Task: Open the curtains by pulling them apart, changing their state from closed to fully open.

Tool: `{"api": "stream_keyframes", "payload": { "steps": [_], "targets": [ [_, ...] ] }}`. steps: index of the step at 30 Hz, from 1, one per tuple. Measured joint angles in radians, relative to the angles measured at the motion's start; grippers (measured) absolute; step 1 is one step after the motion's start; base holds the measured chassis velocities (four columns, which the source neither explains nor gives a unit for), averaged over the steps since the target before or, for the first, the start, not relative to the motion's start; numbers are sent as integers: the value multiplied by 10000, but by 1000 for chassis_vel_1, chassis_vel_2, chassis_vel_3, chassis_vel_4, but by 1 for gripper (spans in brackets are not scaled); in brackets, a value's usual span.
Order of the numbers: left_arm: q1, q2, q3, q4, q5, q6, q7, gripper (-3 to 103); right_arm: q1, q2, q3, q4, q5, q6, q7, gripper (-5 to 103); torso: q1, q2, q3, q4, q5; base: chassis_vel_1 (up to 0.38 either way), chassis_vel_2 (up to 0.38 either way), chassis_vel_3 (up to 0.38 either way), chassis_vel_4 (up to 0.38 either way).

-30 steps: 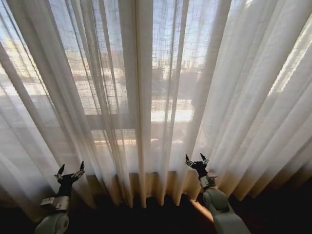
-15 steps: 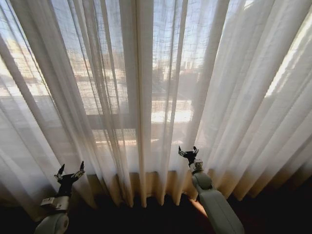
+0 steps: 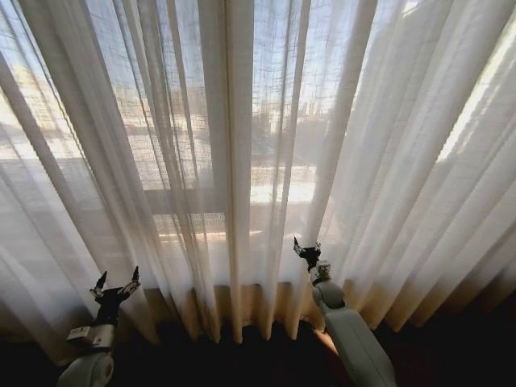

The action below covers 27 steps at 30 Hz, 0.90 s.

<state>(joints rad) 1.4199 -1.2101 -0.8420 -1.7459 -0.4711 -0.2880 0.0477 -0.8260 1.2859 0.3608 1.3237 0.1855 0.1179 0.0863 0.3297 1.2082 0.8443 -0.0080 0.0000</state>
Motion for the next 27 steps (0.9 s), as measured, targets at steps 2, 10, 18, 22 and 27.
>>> {"api": "stream_keyframes", "payload": {
  "steps": [2, 10, 18, 22, 27],
  "targets": [
    [1, 0, 0, 0, 0, 0, 0, 100, -10, 0, 17, -13, -39, 16, -12, 61, 0, 0, 0, 0, 0, 0, 0, 0, 0],
    [0, 0, 0, 0, 0, 0, 1, 100, 9, 11, 131, -238, -80, 265, -403, 34, 0, 0, 0, 1, 0, 0, 0, 0, 0],
    [0, 0, 0, 0, 0, 0, 1, 100, 128, 52, 240, -459, 256, 726, -783, 3, 1, 1, 0, 0, -1, 0, 0, 0, 0],
    [0, 0, 0, 0, 0, 0, 1, 100, 128, 74, 278, -535, 536, 833, -952, 1, 0, 1, 0, 0, 0, 0, 0, 0, 0],
    [0, 0, 0, 0, 0, 0, 1, 100, 114, 56, 315, -564, 693, 759, -1093, 0, 0, 1, 0, 1, 0, 0, 0, 0, 0]
  ]
}}
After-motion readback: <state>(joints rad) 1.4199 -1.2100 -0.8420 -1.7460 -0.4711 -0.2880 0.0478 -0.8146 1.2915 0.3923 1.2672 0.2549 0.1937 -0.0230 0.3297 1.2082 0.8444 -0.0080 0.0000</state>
